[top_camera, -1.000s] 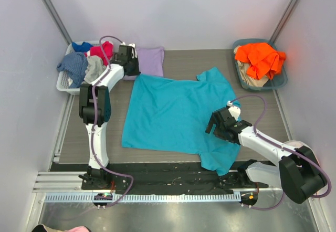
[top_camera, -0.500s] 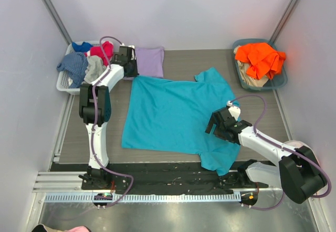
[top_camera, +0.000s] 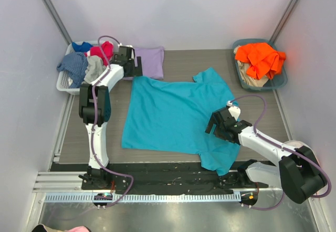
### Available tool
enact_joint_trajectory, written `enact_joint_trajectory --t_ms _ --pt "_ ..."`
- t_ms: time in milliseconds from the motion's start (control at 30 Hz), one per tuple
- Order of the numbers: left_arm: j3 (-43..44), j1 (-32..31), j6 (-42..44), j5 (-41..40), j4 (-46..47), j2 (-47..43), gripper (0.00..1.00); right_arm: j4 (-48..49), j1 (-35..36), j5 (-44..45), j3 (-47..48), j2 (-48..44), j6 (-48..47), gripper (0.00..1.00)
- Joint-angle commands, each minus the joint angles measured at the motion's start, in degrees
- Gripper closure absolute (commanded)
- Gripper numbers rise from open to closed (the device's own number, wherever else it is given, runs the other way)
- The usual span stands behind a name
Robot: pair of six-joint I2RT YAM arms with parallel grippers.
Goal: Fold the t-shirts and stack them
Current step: Flatten the tshirt out
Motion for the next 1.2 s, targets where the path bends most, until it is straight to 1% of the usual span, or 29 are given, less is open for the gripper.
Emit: enact_joint_trajectory --t_ms 0,33,100,167,200,267,300,333,400,433,500,533,600,633,667,733,767,800,867,900,967,1000,1067,1167 --pt "0.47 0.33 -0.67 -4.11 0.17 -7.51 0.01 -1.4 0.16 -1.83 -1.4 0.67 0.82 0.0" --pt "0.21 0.33 -1.03 -4.55 -0.09 -8.65 0.0 -1.4 0.16 -1.74 -1.4 0.58 0.82 0.0" --pt "-0.76 0.42 -2.87 -6.74 -0.88 -13.65 0.0 -1.4 0.16 -1.66 -1.48 0.4 0.73 0.01" --pt "-4.26 0.33 -4.8 -8.06 -1.06 -18.3 0.0 -1.4 0.16 -1.74 -1.48 0.14 0.82 0.0" --pt "-5.93 0.33 -5.94 -9.03 -0.98 -23.37 0.0 -1.4 0.16 -1.66 -1.48 -0.21 0.82 0.0" --pt "-11.38 0.33 -9.46 -8.69 -1.15 -28.15 0.0 -1.48 0.16 -1.74 -1.57 -0.65 0.82 0.0" --pt "-13.4 0.33 -10.69 -5.47 -1.24 -33.22 0.0 -1.57 0.16 -1.74 -1.48 -0.91 0.73 0.0" --pt "-17.77 0.33 -12.87 -3.69 -0.98 -35.7 0.0 -1.92 0.16 -1.74 -1.31 -1.7 0.73 0.0" --pt "-23.06 -0.11 -15.52 -0.96 0.16 -41.15 0.0 -2.36 0.16 -1.57 -0.43 -2.67 0.38 0.0" --pt "-28.39 -0.89 -16.58 0.62 1.3 -46.49 0.0 -2.89 0.16 -1.39 0.27 -4.07 0.12 0.0" --pt "-33.43 -2.12 -18.78 0.46 1.66 -51.09 0.0 -2.98 0.16 -1.22 2.64 -5.74 -1.28 0.0" --pt "-38.07 -3.7 -19.39 -0.15 1.92 -55.9 0.0 -2.98 0.16 -0.95 4.82 -7.06 -1.81 0.0" --pt "-42.23 -5.29 -20.98 -0.33 1.93 -60.05 0.0 -2.63 0.16 -0.78 7.38 -7.59 -3.21 0.0" --pt "-45.81 -7.12 -21.33 -0.51 1.93 -61.9 0.0 -2.37 0.25 -0.51 10.53 -7.6 -4.87 0.0" --pt "-47.41 -8.01 -21.68 -0.68 1.58 -65.4 0.01 -2.19 0.16 0.53 12.21 -6.2 -5.76 0.0" --pt "-50.66 -10.72 -22.91 -1.12 -0.17 -68.41 0.0 -2.01 0.16 1.59 16.07 -2.96 -9.26 0.0" --pt "-51.38 -11.53 -23.53 -1.82 -1.14 -71.21 0.0 -2.01 0.16 2.38 20.01 -0.94 -10.68 0.0" --pt "-51.99 -12.32 -23.97 -2.09 -1.93 -72.28 0.0 -1.84 0.07 3.61 21.96 4.3 -11.82 0.0" --pt "-53.23 -13.99 -24.15 -3.05 -5.44 -74.48 0.0 -1.49 -0.28 4.06 27.48 9.78 -15.24 0.0" --pt "-53.49 -14.17 -24.15 -3.15 -6.5 -76.75 0.0 -1.31 -0.63 4.23 29.17 15.38 -16.05 0.0" --pt "-53.85 -14.26 -23.62 -3.93 -9.84 -78.96 0.0 -0.08 -0.8 4.93 33.47 20.24 -18.67 0.0" --pt "-53.85 -14.26 -23.36 -4.63 -10.81 -81.41 0.0 0.27 -0.89 5.63 34.8 24.44 -19.47 0.0" --pt "-53.67 -14.26 -23.09 -5.34 -13.71 -83.27 0.0 0.45 -1.59 5.9 38.48 28.6 -20.71 0.0" --pt "-53.49 -14.26 -23.09 -5.96 -16.61 -86.52 0.0 1.15 -2.82 5.99 40.88 33.7 -21.85 0.0"
